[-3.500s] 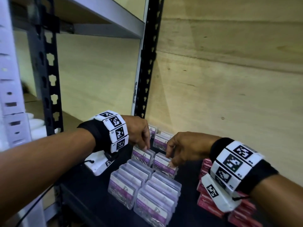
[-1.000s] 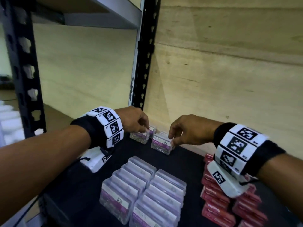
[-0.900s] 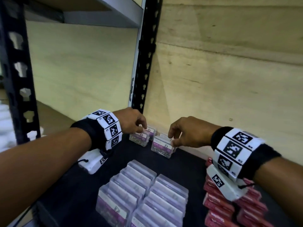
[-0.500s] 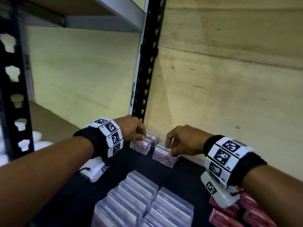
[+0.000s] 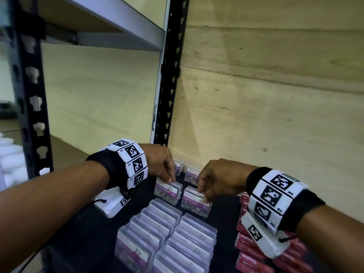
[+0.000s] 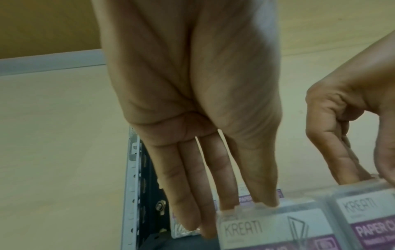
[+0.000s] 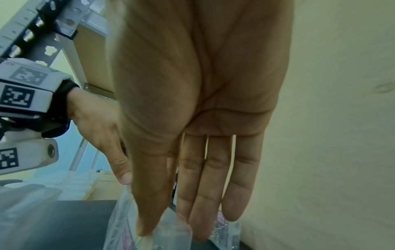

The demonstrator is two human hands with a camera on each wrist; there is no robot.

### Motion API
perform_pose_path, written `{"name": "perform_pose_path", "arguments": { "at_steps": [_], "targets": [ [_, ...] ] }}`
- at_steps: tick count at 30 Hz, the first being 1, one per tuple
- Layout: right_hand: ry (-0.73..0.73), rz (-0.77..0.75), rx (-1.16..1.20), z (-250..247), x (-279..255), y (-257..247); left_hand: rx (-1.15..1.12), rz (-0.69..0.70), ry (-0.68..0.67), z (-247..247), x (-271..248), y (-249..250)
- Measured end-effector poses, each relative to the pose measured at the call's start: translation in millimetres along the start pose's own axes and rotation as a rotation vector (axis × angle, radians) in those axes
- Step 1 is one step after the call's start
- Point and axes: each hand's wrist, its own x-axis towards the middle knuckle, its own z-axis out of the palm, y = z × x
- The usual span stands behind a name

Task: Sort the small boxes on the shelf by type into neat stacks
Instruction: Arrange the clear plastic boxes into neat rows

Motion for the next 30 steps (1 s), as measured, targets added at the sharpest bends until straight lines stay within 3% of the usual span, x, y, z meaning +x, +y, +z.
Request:
{"name": "perform_pose_path", "arguments": {
  "at_steps": [6,30],
  "targets": [
    [-0.021,-0.001,-0.005,3.1,-22.9,-5.7,0.006,0.007,-0.082,2.5,-16.4,13.0],
    [-0.131,-0.028,0.194,10.9,-56.6,-7.8,-0.015,0.0,-0.114,13.3,-49.1,39.9]
  ]
}}
